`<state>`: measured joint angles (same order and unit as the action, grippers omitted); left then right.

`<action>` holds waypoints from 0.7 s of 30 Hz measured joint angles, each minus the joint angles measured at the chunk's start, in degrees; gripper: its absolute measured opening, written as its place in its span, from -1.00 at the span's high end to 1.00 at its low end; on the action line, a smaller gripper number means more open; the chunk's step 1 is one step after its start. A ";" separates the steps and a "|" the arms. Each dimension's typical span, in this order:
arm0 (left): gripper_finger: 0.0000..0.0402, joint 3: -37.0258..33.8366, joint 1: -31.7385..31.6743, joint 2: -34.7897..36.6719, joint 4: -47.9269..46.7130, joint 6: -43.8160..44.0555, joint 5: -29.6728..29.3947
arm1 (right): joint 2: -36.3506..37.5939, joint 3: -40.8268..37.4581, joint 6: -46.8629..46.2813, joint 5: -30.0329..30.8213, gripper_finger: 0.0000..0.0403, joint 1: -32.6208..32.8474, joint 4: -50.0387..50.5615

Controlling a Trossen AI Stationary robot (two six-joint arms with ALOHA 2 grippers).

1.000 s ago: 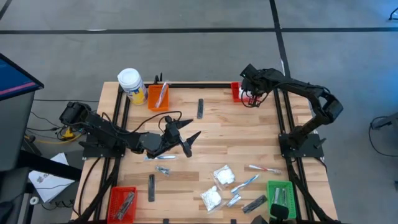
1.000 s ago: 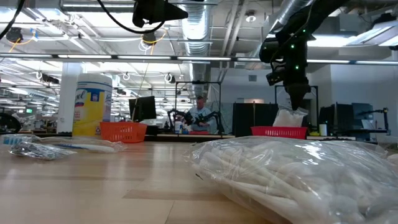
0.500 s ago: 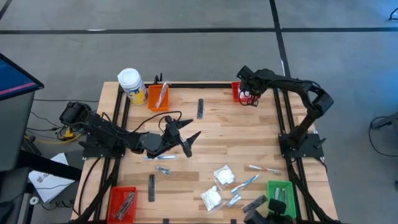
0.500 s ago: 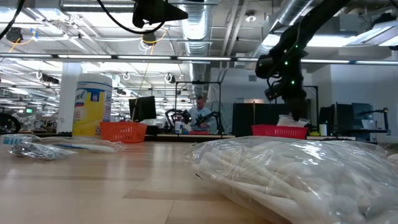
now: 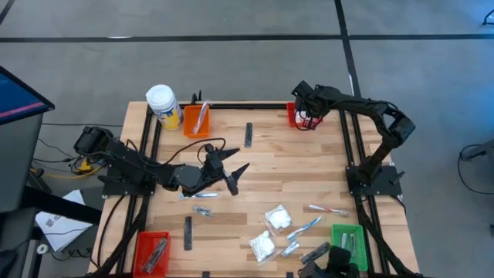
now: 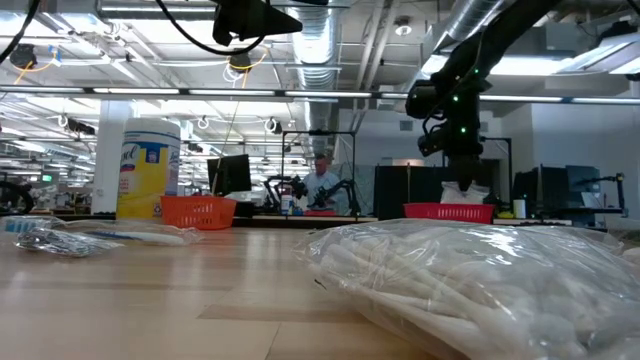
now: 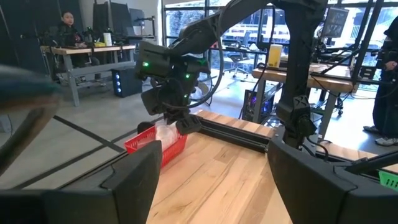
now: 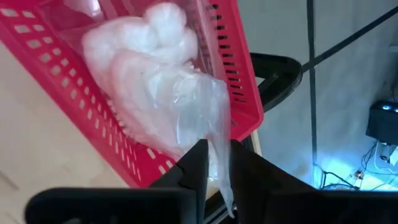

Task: Pick & Place Travel size toiletries
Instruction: Stack the top cotton pack on top of the cotton pack in the red bin

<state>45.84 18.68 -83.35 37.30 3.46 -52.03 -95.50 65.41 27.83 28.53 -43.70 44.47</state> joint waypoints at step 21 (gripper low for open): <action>-0.42 0.02 0.02 0.00 -0.44 0.00 0.00 | 0.00 5.70 -5.03 -1.46 0.51 2.86 -1.21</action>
<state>45.86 18.70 -83.35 36.86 3.46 -52.03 -95.50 71.11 22.80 27.07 -40.83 43.26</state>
